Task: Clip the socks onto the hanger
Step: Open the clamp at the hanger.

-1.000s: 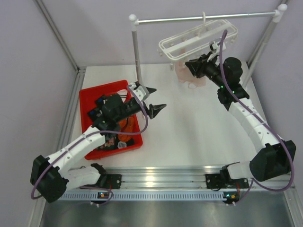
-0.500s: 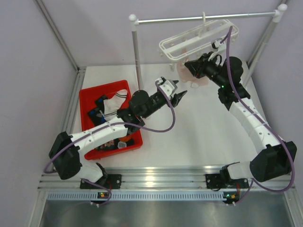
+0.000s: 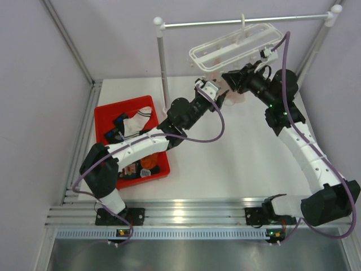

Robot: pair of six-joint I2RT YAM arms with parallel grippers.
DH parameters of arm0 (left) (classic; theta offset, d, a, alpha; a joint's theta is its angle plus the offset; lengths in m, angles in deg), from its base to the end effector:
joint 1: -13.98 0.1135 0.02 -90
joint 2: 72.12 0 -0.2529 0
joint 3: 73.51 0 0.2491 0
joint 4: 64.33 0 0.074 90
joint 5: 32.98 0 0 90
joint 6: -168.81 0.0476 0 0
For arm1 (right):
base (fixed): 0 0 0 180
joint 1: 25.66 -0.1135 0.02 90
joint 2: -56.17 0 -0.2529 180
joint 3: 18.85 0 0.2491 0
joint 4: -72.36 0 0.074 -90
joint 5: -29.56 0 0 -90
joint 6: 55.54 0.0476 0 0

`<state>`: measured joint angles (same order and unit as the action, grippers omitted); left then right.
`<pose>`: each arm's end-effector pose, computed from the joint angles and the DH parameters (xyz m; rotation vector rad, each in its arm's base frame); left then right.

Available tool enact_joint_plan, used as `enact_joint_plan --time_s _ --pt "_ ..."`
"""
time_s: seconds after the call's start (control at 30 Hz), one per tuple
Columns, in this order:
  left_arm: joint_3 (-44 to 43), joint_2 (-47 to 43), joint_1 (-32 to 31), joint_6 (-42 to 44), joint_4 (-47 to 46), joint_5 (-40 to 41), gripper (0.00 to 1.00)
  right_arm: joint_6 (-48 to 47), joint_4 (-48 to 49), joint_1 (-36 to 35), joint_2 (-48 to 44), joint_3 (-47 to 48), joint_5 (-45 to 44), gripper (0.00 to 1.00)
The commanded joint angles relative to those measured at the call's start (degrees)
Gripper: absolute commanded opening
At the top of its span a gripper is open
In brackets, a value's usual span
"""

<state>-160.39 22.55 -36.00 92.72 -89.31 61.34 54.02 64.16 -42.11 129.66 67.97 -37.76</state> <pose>0.2622 -0.3066 0.3677 0.6244 1.1257 -0.4936 0.2902 0.1048 0.4239 -0.2891 1.5131 0.7957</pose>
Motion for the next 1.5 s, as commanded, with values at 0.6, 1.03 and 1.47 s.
enact_joint_plan --time_s 0.6,1.03,1.47 --pt "-14.8 12.9 4.0 -1.1 -8.2 1.1 0.56 1.5 1.0 10.7 -4.1 1.8 11.0 0.56" --pt "-10.3 8.7 4.0 -2.1 -8.0 -4.1 0.24 1.6 9.2 13.2 1.8 2.7 28.3 0.63" --pt "-7.8 6.4 4.0 -2.9 -8.1 -7.3 0.19 12.4 13.2 12.2 8.6 7.0 30.8 0.78"
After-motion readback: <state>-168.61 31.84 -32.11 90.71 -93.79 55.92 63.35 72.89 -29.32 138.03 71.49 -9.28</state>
